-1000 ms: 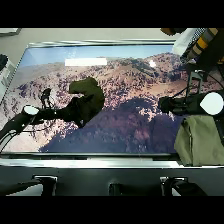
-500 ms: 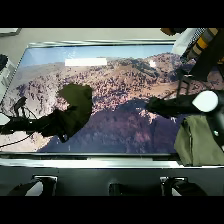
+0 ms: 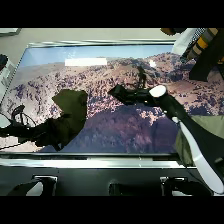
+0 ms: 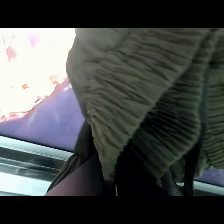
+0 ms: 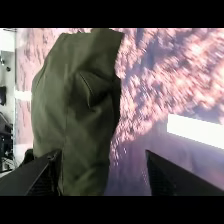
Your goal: Fold the clothes and pants, and hang the long-sleeved shirts on hangers.
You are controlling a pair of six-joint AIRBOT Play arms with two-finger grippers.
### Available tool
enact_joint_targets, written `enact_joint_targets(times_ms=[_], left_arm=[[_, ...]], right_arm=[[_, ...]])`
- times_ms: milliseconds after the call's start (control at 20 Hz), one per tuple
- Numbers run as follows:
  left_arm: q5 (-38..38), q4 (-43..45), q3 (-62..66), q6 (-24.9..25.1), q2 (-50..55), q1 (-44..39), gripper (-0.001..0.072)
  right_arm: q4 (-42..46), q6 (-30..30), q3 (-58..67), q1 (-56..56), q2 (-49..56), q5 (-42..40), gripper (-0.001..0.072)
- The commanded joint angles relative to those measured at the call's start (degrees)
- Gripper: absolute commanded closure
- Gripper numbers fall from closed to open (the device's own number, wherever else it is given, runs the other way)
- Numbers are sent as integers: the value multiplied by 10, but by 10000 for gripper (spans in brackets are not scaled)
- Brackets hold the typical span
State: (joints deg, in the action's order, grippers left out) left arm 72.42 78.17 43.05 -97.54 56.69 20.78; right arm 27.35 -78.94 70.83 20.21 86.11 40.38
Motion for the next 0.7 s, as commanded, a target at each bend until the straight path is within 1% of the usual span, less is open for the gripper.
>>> enact_joint_targets(times_ms=[0, 150, 250, 400, 550, 600, 650], left_arm=[[-33, 8, 11, 0, 24, -66, 698], [-56, -33, 19, 0, 71, -136, 697], [-63, -67, 19, 0, 97, -177, 697], [-89, -123, 20, 1, 104, -221, 696], [-141, -217, 21, 9, 105, -264, 697], [-170, -256, 21, 21, 106, -285, 697], [-196, -285, 21, 22, 108, -306, 697]], right_arm=[[-24, 34, 18, 22, 37, -73, 107], [-24, 6, 18, 19, 41, -116, 107], [-29, 1, 18, 31, 55, -127, 107], [-18, 3, 19, 52, 76, -84, 106], [9, 2, 19, 47, 68, -42, 107], [31, -3, 19, 41, 57, -29, 107], [69, -21, 19, 31, 42, -15, 107]])
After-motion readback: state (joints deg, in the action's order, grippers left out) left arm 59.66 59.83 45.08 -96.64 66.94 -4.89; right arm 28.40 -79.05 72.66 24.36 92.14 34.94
